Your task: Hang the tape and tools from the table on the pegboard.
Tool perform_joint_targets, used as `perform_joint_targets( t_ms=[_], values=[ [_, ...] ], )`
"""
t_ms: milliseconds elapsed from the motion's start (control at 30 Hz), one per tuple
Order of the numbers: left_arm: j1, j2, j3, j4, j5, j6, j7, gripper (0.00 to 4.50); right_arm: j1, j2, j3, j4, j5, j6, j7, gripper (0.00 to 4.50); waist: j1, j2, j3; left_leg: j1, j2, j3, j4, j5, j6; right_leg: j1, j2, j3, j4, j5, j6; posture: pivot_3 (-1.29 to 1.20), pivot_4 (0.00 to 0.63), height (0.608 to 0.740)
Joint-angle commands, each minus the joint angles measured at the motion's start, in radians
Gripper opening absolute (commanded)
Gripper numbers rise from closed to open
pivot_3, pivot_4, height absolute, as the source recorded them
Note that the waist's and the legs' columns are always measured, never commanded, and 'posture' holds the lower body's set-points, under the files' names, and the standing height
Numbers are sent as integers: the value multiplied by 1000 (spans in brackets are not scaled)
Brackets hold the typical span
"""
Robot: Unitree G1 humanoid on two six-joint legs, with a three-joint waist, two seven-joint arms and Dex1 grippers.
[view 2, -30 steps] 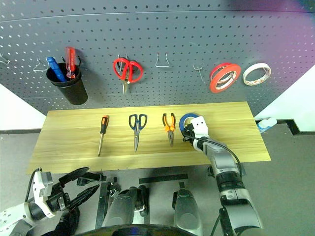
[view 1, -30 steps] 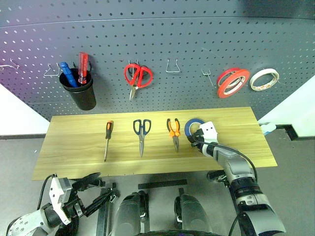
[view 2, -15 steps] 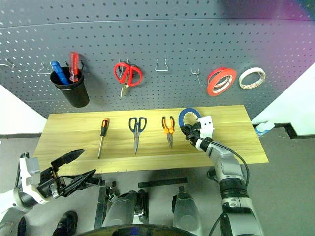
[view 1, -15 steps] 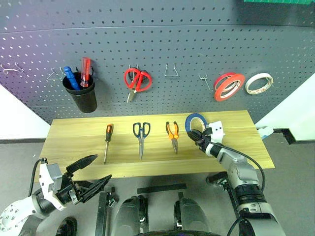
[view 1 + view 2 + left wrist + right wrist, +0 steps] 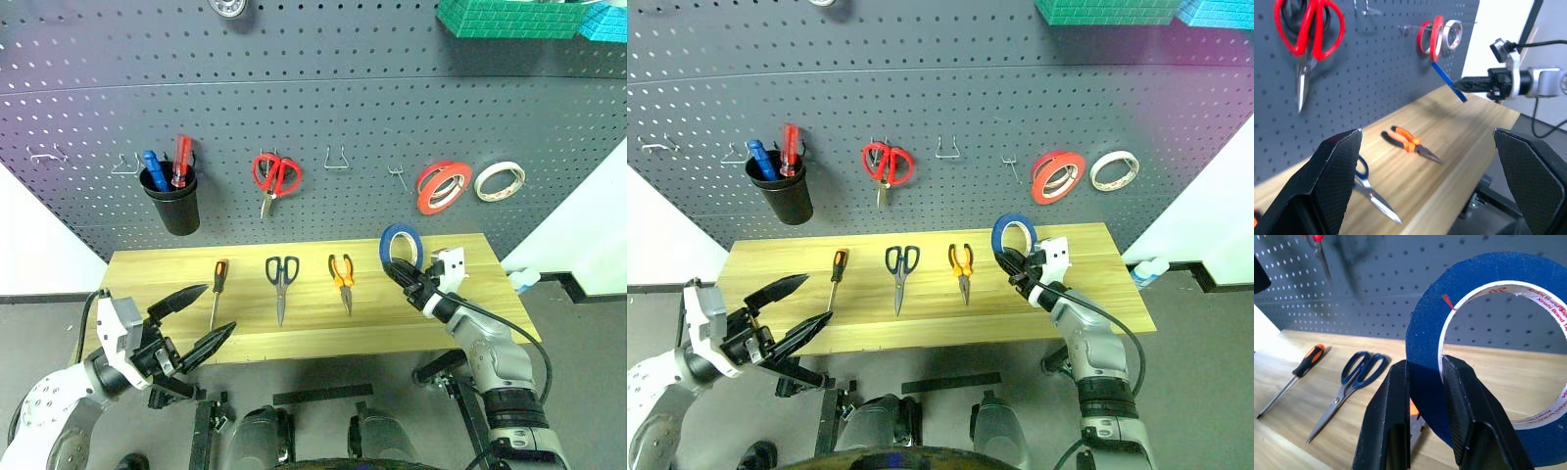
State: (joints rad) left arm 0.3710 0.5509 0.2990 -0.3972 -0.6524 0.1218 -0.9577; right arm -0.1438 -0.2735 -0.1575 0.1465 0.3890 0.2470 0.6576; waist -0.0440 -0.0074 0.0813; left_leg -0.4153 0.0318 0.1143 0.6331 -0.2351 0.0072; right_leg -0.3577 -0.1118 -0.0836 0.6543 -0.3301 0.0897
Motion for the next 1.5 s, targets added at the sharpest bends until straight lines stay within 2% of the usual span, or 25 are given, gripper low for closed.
perform_joint_targets(
  t_ms=[33, 433, 900, 1500],
  values=[
    [-40, 5, -12, -29, 2, 12, 21, 4500, -1, 7, -33, -81, 32, -41, -17, 623, 0, 0, -2, 2, 0, 0, 0, -1, 1, 1, 0, 0, 0, 0, 0, -32, 0, 740],
    [-110, 23, -3, -35, -27, 74, 37, 4500, -58, 30, -61, -139, 87, -77, -60, 623, -2, 4, -14, 6, 0, 0, 0, -2, 3, 4, 0, 1, 2, 0, -1, -48, 0, 740],
    [-116, -2, -49, -89, -4, 97, 107, 4500, -136, 40, 7, -103, 48, -111, -61, 623, 0, 5, -18, 6, 0, 0, 2, -2, 3, 4, 0, 2, 5, 0, -1, -18, 0, 740],
    [-111, 10, -47, -198, -34, 175, 188, 4500, -312, 29, 30, 254, -113, -267, -105, 623, 0, 5, -18, 6, 0, 0, 6, -1, 2, 4, 0, 3, 9, 0, -1, 18, 0, 740]
  ],
)
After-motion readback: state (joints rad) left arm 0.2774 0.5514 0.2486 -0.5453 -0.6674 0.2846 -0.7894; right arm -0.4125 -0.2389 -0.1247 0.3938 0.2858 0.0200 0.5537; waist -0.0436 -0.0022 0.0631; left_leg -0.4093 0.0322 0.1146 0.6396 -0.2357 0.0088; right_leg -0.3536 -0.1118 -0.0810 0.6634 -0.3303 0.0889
